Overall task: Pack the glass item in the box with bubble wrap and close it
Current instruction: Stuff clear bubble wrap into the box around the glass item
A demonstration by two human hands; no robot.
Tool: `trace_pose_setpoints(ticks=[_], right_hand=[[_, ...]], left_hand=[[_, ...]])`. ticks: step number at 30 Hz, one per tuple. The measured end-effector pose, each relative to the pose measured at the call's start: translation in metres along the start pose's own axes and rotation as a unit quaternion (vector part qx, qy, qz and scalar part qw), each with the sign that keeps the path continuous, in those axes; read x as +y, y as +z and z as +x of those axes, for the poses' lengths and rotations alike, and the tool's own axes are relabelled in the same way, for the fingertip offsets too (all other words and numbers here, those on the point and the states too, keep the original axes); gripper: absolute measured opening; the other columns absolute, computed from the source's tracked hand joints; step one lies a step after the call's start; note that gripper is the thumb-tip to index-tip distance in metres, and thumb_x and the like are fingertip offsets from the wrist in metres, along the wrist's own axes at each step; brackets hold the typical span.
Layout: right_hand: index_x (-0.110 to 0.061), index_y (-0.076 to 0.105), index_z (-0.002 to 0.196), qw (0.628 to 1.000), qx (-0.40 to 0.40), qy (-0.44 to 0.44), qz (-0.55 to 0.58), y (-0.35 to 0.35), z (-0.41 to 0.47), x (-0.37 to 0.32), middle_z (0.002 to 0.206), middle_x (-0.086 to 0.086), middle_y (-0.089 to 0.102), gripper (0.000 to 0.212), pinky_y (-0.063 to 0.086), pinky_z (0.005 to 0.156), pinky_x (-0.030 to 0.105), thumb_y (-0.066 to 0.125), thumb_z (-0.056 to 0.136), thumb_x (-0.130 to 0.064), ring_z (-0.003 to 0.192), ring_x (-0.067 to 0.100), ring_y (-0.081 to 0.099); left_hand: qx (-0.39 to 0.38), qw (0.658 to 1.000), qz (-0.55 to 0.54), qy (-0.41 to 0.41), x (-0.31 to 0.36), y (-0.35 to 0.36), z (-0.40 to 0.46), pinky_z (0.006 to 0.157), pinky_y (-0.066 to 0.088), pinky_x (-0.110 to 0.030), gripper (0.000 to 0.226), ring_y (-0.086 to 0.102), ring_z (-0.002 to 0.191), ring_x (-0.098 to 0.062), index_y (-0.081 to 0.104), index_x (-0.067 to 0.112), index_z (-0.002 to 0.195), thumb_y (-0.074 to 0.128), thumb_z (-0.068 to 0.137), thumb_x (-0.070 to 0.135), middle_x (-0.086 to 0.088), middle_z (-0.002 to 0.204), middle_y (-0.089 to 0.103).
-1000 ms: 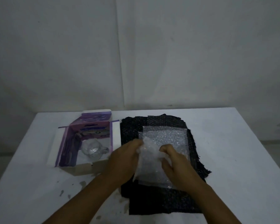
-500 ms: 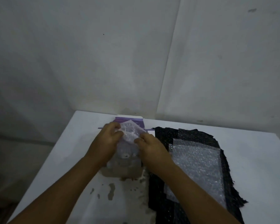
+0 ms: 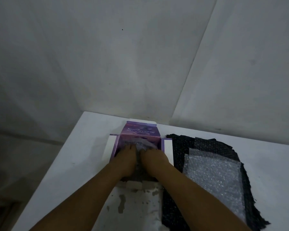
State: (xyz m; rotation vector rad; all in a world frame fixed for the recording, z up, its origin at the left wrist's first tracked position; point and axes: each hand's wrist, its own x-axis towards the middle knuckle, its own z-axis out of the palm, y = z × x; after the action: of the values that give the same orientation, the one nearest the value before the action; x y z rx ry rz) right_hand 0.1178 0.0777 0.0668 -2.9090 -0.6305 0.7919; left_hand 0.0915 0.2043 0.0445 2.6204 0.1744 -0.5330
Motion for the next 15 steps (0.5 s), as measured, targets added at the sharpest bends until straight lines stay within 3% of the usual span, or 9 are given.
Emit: trace_pose_setpoints(ticks=[2,4,7,11,14,15], right_hand=[[-0.003,0.051,0.127,0.999,0.033,-0.023,0.002,0.000,-0.005,-0.004,0.133,0.019,0.052,0.029,0.042,0.101,0.038,0.047,0.101,-0.014,0.122,0.031,0.052],[-0.006,0.051,0.126,0.983,0.181,-0.042,0.000,0.004,-0.008,-0.003,0.126,0.019,0.051,0.030,0.052,0.090,0.039,0.051,0.097,-0.013,0.111,0.032,0.055],[-0.009,0.051,0.128,0.962,0.255,-0.096,-0.035,0.016,-0.006,0.003,0.129,0.018,0.049,0.038,0.054,0.081,0.038,0.057,0.092,-0.015,0.104,0.033,0.056],[-0.005,0.054,0.123,0.976,0.201,-0.060,-0.059,0.023,0.007,0.008,0.121,0.017,0.058,0.029,0.048,0.081,0.037,0.050,0.096,-0.015,0.104,0.032,0.059],[-0.006,0.060,0.113,0.984,0.165,0.022,0.060,0.031,0.015,0.006,0.117,0.013,0.064,0.026,0.030,0.072,0.023,0.043,0.097,-0.016,0.104,0.025,0.058],[-0.007,0.060,0.114,0.984,0.159,0.030,0.070,0.029,0.018,0.005,0.118,0.011,0.064,0.025,0.032,0.075,0.021,0.043,0.098,-0.017,0.105,0.023,0.058]], left_hand=[[-0.012,1.000,0.023,0.011,-0.001,0.001,0.000,0.109,0.036,-0.038,0.053,0.043,0.131,-0.030,0.031,0.008,0.144,0.052,0.095,0.013,-0.017,0.147,0.038],[-0.034,0.999,-0.001,0.025,-0.005,0.003,0.002,0.109,0.037,-0.038,0.056,0.047,0.127,-0.026,0.031,0.017,0.146,0.053,0.095,0.015,-0.012,0.144,0.043],[-0.083,0.995,-0.022,0.052,-0.006,0.003,0.003,0.109,0.038,-0.037,0.053,0.049,0.123,-0.021,0.032,0.026,0.144,0.053,0.096,0.021,-0.006,0.139,0.048],[-0.096,0.994,0.018,0.047,-0.011,0.005,0.016,0.112,0.032,-0.036,0.048,0.043,0.130,-0.024,0.033,0.018,0.144,0.048,0.099,0.023,-0.008,0.143,0.043],[-0.098,0.988,0.109,0.042,-0.020,0.010,0.022,0.113,0.023,-0.031,0.042,0.035,0.136,-0.026,0.033,0.005,0.142,0.040,0.103,0.020,-0.016,0.149,0.036],[-0.104,0.988,0.109,0.037,-0.021,0.012,0.022,0.113,0.023,-0.031,0.043,0.035,0.136,-0.025,0.033,0.007,0.143,0.040,0.103,0.021,-0.014,0.149,0.036]])
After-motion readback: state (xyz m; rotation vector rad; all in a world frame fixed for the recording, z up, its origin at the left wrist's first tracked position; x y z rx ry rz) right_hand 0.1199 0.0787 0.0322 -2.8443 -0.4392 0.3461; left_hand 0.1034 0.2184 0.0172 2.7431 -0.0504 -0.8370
